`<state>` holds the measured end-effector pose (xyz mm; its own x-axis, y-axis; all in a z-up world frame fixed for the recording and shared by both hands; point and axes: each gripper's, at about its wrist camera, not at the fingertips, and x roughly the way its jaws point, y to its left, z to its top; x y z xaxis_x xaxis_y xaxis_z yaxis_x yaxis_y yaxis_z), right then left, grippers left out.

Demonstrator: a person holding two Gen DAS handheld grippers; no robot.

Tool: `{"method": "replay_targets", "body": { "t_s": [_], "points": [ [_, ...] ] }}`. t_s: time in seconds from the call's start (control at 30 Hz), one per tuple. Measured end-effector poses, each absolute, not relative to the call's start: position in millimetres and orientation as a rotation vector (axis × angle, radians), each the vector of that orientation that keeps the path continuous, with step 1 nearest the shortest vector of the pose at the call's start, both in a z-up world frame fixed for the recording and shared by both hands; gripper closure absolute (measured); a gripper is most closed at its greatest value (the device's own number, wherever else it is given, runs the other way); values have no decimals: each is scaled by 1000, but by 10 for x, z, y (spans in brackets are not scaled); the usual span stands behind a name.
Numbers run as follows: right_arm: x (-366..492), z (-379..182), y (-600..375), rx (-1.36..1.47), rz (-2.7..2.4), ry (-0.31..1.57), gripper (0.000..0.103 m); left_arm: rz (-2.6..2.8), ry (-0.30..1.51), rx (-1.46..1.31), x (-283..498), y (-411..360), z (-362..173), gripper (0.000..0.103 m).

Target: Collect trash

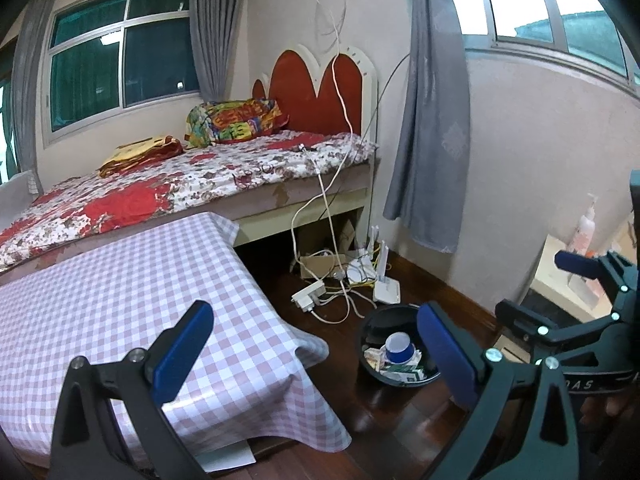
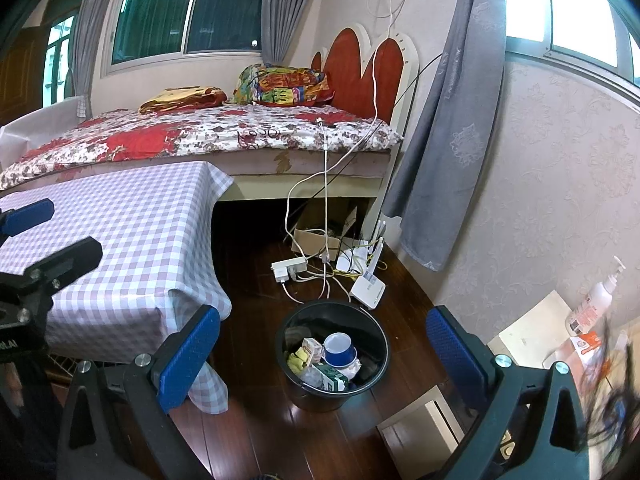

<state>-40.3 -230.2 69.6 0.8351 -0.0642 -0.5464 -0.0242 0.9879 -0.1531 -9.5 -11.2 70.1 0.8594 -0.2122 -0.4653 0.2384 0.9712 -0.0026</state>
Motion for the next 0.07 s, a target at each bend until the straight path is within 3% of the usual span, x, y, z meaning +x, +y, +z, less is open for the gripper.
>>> {"method": "replay_targets", "body": {
  "t_s": [0.07],
  "points": [
    [-397,691,-2305,-155,-22,582,0,-236,484,54,-98,-108,695,1]
  ]
}}
